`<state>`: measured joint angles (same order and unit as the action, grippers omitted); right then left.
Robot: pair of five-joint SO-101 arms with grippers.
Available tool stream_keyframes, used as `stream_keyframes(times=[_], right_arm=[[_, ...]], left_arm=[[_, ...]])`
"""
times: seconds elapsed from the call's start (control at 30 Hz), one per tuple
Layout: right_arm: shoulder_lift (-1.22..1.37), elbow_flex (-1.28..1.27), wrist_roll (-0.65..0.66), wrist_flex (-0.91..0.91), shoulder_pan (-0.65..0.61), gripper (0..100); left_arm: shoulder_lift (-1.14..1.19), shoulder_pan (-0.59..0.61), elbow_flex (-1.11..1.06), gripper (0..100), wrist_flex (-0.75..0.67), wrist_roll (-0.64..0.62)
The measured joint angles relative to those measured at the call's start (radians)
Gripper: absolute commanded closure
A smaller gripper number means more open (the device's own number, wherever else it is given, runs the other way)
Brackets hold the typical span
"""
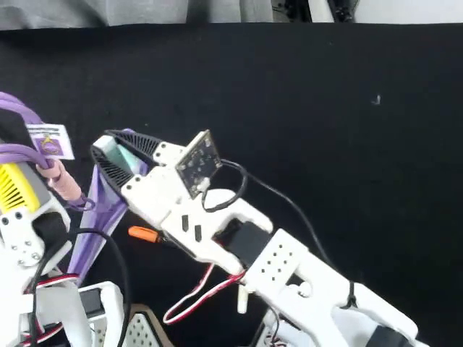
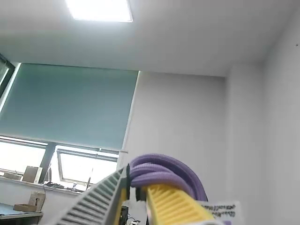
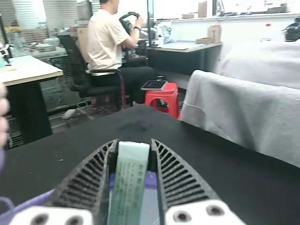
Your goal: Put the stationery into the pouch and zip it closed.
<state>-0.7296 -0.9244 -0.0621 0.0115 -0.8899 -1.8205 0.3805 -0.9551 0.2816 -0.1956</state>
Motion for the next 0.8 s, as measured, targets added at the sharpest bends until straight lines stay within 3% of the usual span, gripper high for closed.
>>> stream_keyframes(times=[0.8], right_arm=[[-0.351,-0.212,-0.097,0.087,-0.009,98.8]], left_arm=[[0.0,0.018,-0.092,97,0.0,-0.046]])
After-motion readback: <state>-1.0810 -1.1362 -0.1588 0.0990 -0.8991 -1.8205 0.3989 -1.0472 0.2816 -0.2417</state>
